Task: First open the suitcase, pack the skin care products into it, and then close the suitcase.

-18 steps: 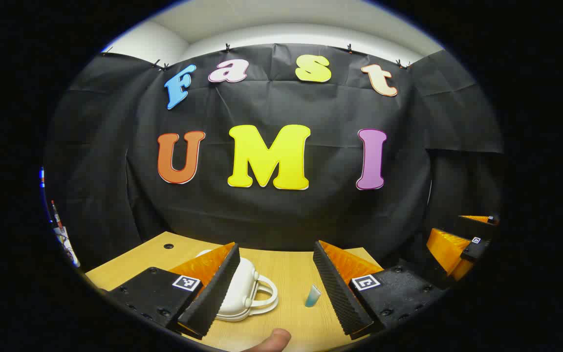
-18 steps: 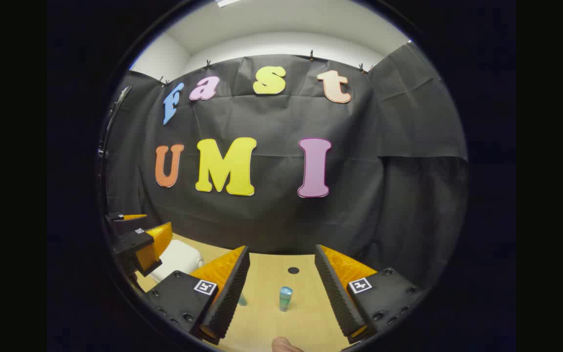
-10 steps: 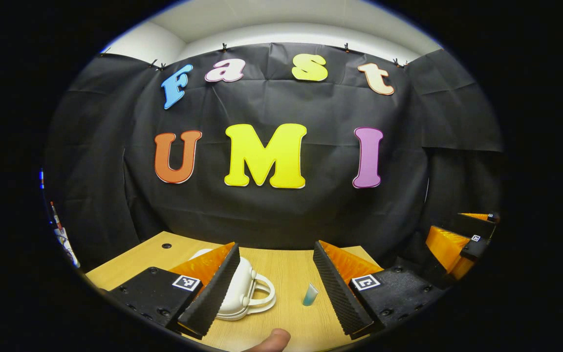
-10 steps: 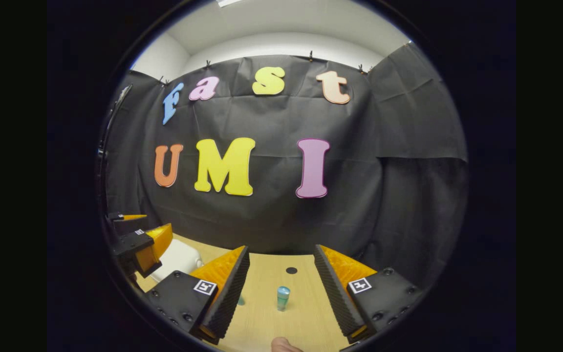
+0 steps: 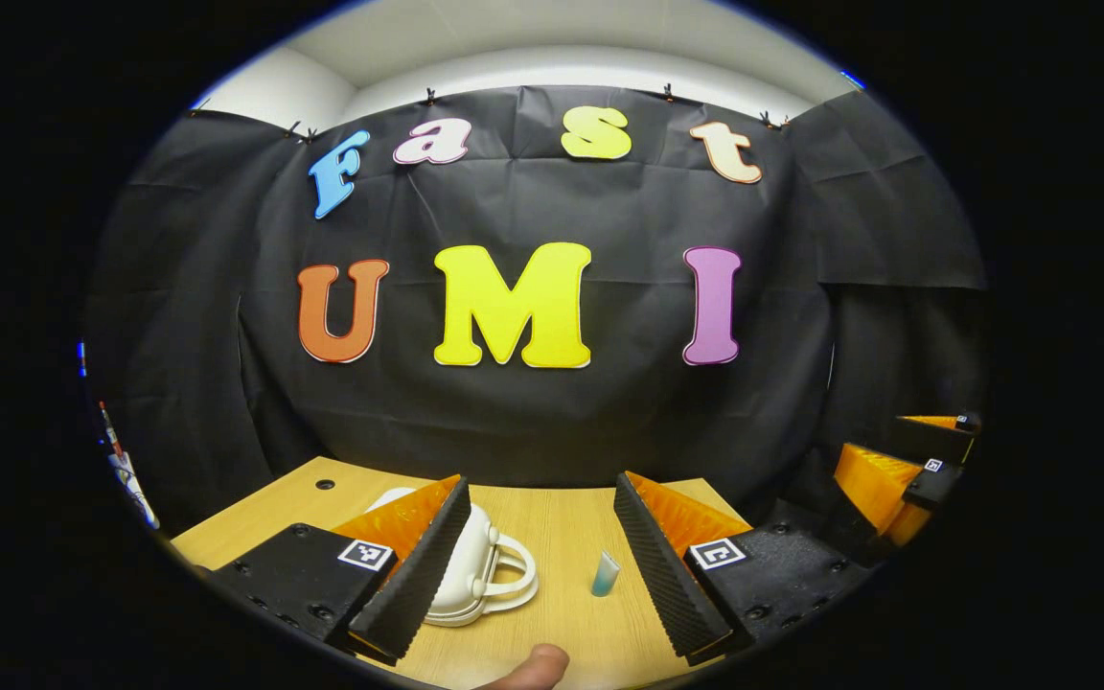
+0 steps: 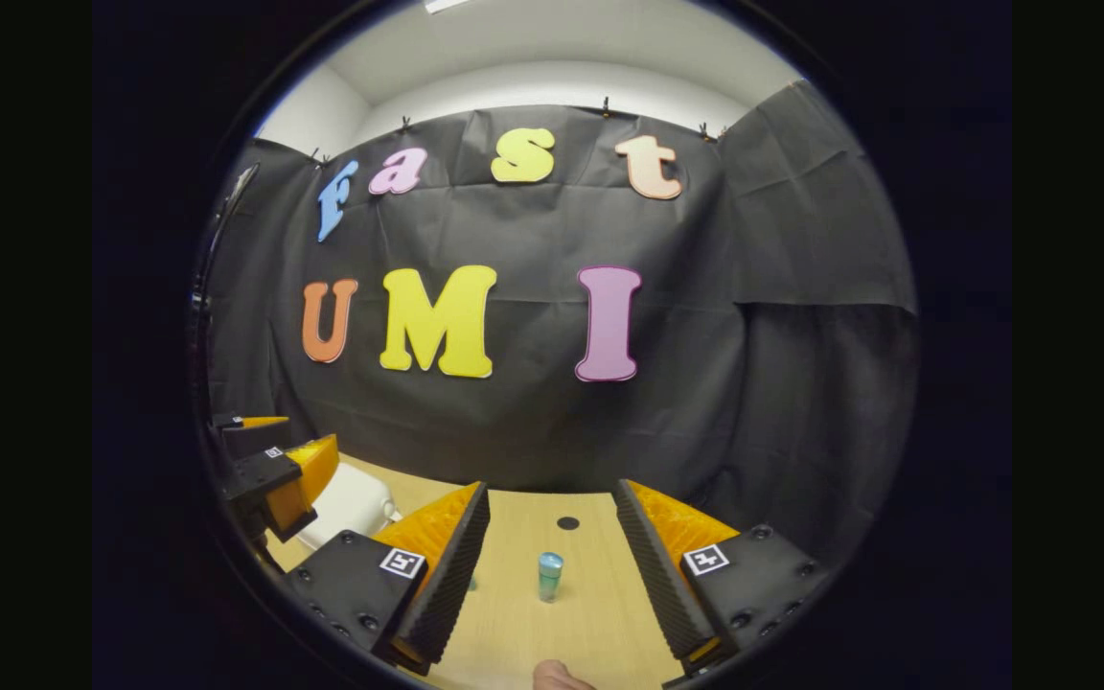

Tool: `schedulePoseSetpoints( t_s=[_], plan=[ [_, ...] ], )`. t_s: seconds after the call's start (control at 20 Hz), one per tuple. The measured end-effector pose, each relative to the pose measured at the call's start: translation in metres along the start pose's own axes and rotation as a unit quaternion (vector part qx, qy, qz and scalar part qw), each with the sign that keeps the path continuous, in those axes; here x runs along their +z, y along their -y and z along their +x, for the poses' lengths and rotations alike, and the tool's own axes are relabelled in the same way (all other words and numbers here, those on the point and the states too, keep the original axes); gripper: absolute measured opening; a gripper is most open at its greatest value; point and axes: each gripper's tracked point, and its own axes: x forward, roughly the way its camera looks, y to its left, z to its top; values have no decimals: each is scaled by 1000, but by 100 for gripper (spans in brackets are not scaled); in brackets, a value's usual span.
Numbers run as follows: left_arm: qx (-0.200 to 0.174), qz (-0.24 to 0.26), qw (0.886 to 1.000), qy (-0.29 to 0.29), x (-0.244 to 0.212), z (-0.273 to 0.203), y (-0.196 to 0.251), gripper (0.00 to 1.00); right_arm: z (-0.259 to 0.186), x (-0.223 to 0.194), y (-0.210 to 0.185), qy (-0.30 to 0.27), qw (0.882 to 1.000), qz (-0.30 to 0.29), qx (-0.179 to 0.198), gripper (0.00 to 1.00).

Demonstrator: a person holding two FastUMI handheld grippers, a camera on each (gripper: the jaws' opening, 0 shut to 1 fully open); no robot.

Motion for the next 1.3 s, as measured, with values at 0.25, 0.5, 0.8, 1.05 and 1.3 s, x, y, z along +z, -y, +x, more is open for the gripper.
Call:
schedulePoseSetpoints(
  t_s=[0.25, 0.5, 0.8, 1.05, 1.3],
  plan=[
    [-7, 32, 999, -25, -46, 24, -6, 96, 2, -12, 27, -13, 999, 9, -47, 79],
    [-18, 154, 987, -32, -100, 67, -23, 99, 1, -40, 41, -51, 992, 0, -113, 79],
    [-11, 339, 938, -73, -181, 101, -29, 98, -5, -50, 43, -54, 991, -25, -119, 79],
    [9, 470, 877, -104, -230, 120, -32, 98, 2, -65, 59, -60, 996, -32, -64, 80],
    [53, 550, 821, -143, -244, 133, -51, 86, 14, -85, 76, -70, 998, -5, -6, 79]
  ],
)
